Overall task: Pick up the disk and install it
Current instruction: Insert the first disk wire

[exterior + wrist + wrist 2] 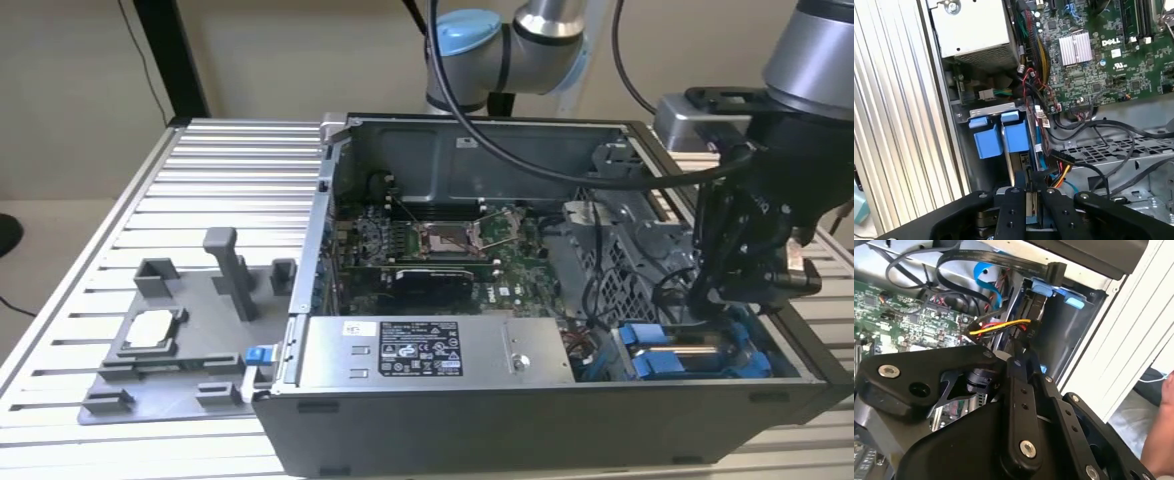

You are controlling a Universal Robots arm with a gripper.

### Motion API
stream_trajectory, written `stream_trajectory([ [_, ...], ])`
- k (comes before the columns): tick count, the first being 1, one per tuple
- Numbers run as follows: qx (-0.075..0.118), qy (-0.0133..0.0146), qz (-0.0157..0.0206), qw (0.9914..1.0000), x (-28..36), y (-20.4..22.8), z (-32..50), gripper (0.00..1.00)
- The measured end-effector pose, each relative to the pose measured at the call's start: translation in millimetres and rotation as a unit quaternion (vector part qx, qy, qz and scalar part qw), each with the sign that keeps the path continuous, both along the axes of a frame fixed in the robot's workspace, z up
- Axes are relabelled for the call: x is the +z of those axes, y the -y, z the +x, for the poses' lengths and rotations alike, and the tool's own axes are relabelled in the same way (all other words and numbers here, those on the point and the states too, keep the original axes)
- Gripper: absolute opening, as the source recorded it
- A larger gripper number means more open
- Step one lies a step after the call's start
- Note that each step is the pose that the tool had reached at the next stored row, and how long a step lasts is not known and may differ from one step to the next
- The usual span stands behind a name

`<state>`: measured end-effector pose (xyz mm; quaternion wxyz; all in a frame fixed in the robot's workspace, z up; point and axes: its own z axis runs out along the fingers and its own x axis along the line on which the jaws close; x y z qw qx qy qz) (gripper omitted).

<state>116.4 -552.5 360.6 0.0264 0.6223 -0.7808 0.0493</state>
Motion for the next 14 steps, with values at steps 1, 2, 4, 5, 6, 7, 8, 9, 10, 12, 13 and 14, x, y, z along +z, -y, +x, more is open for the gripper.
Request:
stream_trajectory([
  [1,0.001,0.0000,-0.0024,1.00000,-1.1,-0.3,0.7,0.00],
  [2,0.003,0.0001,-0.0040,0.99999,-2.5,-0.6,0.9,0.00],
  [4,0.010,0.0001,-0.0063,0.99993,-5.0,-0.9,1.0,0.00],
  [5,0.013,0.0001,-0.0068,0.99989,-5.5,-0.9,1.1,0.00],
  [6,0.015,0.0000,-0.0070,0.99986,-5.4,-0.9,1.1,0.00],
  [7,0.015,0.0001,-0.0070,0.99986,-5.4,-0.9,1.1,0.00],
  [8,0.015,0.0001,-0.0070,0.99986,-5.4,-0.9,1.1,0.00],
  [9,0.015,0.0001,-0.0070,0.99986,-5.4,-0.9,1.1,0.00],
  [10,0.015,0.0001,-0.0069,0.99986,-5.4,-0.9,1.2,0.00],
  [12,0.015,0.0001,-0.0069,0.99986,-5.4,-0.9,1.1,0.00],
  [13,0.015,0.0001,-0.0069,0.99986,-5.3,-0.9,1.2,1.00],
  [14,0.015,0.0001,-0.0067,0.99987,-5.3,-1.0,1.2,1.00],
])
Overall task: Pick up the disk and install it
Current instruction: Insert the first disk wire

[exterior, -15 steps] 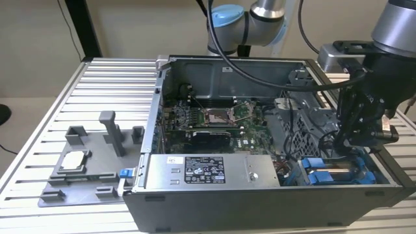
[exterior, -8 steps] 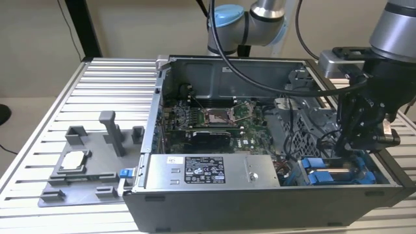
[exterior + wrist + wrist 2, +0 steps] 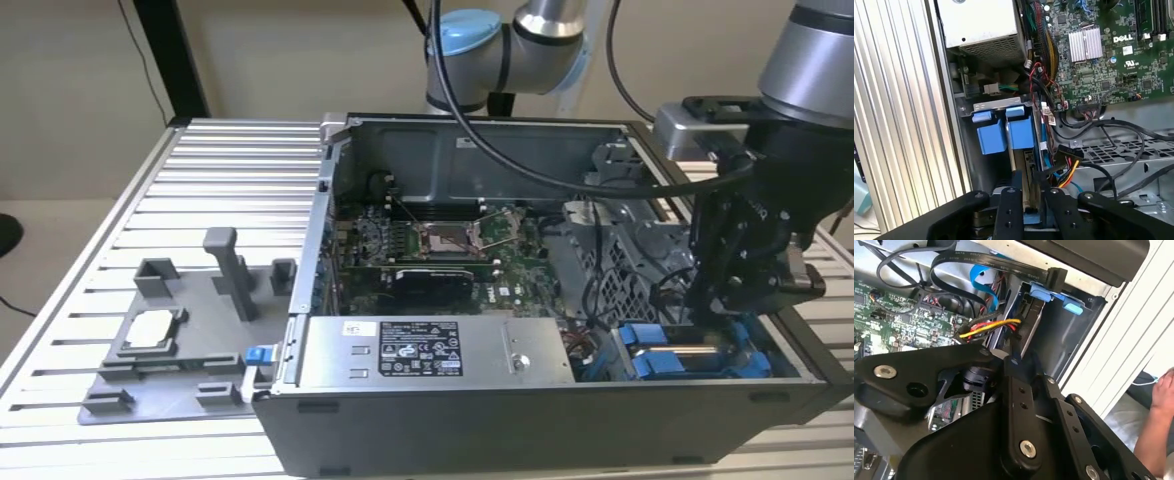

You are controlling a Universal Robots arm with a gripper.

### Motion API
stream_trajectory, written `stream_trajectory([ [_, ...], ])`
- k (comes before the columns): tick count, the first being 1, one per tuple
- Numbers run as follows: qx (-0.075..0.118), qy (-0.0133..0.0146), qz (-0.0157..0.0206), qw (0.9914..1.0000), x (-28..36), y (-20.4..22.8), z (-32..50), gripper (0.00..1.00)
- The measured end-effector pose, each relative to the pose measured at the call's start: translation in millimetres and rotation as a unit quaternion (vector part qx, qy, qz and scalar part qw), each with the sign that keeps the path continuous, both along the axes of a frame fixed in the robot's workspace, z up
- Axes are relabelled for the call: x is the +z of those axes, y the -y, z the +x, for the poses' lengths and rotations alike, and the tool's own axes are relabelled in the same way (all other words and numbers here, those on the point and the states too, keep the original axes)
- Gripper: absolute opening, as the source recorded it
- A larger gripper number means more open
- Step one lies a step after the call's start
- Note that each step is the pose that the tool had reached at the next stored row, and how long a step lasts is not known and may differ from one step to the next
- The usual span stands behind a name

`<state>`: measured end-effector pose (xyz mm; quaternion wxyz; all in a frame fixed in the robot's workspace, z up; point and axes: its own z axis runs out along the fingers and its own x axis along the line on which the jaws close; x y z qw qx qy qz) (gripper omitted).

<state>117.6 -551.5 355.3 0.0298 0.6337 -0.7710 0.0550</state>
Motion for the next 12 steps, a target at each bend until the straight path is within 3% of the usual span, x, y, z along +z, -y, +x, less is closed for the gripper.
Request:
stream_trajectory([
  [1,0.000,0.0001,0.0010,1.00000,0.1,0.0,-0.1,1.00],
  [2,0.000,0.0007,0.0056,0.99998,0.1,0.0,-0.2,1.00],
  [5,0.000,0.0045,0.0308,0.99951,-0.1,0.0,-1.5,1.00],
  [7,-0.001,0.0062,0.0435,0.99903,-0.3,0.0,-1.8,1.00],
  [9,-0.001,0.0065,0.0505,0.99870,-0.2,0.0,-1.9,1.00],
  [12,-0.002,0.0065,0.0564,0.99839,0.0,0.0,-2.0,1.00],
])
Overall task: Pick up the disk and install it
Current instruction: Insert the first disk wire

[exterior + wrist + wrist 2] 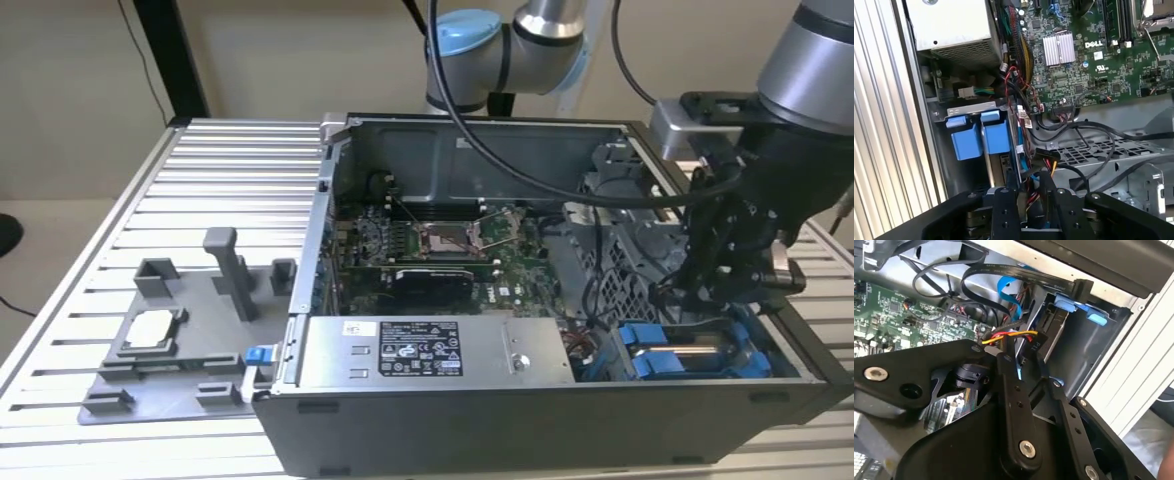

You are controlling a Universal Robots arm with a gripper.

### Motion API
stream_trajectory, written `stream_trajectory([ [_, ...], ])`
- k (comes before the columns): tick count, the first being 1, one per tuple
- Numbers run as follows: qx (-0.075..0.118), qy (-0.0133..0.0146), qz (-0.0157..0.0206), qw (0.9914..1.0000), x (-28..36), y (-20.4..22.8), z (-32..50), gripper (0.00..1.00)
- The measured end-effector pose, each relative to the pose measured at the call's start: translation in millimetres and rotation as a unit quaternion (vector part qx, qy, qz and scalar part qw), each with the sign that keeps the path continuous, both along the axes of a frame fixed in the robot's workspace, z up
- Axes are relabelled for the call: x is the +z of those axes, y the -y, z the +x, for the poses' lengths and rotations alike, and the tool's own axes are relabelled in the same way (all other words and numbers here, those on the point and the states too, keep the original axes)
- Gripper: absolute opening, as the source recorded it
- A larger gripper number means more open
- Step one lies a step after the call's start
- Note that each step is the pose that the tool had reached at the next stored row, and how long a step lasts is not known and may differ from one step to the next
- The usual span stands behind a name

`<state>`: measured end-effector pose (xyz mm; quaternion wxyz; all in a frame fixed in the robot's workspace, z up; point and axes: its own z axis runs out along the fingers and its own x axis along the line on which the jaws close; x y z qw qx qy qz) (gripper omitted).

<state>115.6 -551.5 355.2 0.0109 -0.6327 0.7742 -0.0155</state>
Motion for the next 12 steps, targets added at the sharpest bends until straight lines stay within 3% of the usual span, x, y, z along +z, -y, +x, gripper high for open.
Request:
stream_trajectory([
  [3,0.000,0.0000,0.0037,0.99999,2.8,0.0,0.0,1.00],
  [12,0.000,0.0000,0.0047,0.99999,8.6,0.0,0.0,1.00],
])
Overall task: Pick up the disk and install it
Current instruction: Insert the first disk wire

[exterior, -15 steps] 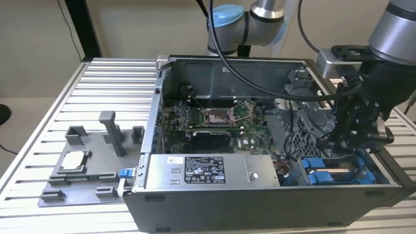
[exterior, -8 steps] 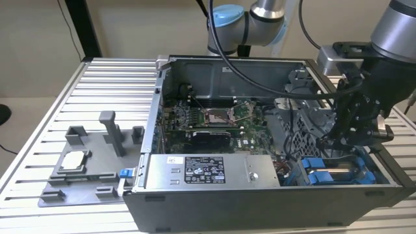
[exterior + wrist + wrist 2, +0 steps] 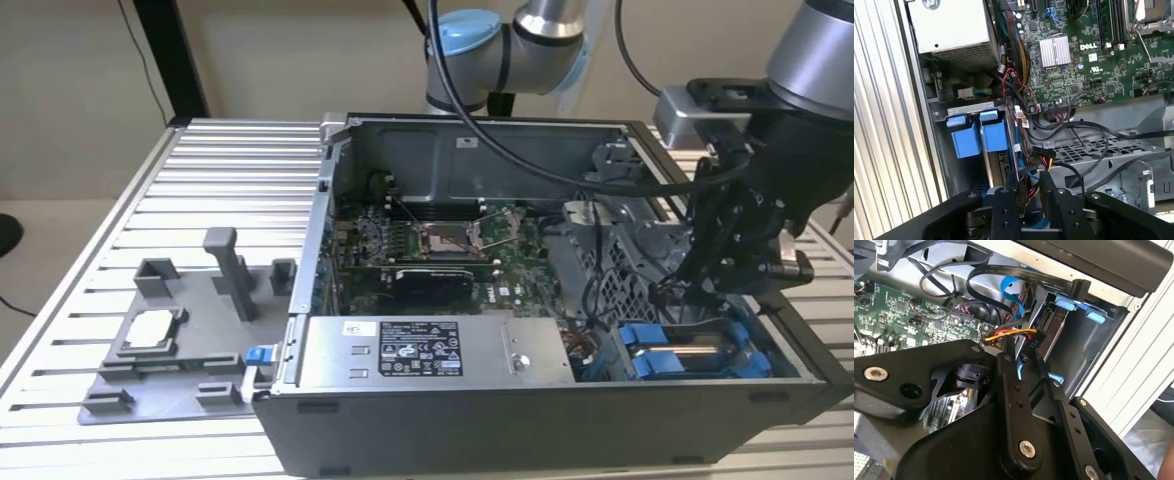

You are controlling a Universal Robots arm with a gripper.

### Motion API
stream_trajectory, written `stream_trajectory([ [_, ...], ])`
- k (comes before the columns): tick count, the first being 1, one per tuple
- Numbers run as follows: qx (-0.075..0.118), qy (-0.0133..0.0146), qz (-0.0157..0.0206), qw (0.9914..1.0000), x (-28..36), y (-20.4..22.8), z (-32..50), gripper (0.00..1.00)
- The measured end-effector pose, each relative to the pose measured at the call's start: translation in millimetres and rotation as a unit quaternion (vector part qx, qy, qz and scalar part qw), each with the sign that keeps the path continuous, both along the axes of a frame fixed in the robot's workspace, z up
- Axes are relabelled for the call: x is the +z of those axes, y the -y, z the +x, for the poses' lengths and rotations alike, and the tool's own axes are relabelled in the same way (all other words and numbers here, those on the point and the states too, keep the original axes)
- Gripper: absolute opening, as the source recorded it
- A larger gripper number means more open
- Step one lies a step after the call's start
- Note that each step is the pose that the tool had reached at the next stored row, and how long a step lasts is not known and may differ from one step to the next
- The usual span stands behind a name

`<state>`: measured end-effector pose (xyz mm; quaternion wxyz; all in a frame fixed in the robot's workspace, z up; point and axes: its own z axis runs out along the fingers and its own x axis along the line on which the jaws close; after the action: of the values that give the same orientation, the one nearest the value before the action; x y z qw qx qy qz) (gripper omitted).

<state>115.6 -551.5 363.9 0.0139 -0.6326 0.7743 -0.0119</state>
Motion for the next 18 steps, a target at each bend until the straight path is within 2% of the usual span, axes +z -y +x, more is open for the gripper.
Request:
stream_trajectory([
  [4,0.000,0.0000,-0.0001,1.00000,0.2,0.0,0.0,1.00],
  [5,0.000,0.0000,-0.0001,1.00000,0.2,0.0,0.0,0.00],
  [15,0.000,0.0000,-0.0006,1.00000,-0.4,0.0,0.1,0.00],
  [18,0.000,0.0000,-0.0082,0.99997,-2.2,0.0,1.0,0.00],
])
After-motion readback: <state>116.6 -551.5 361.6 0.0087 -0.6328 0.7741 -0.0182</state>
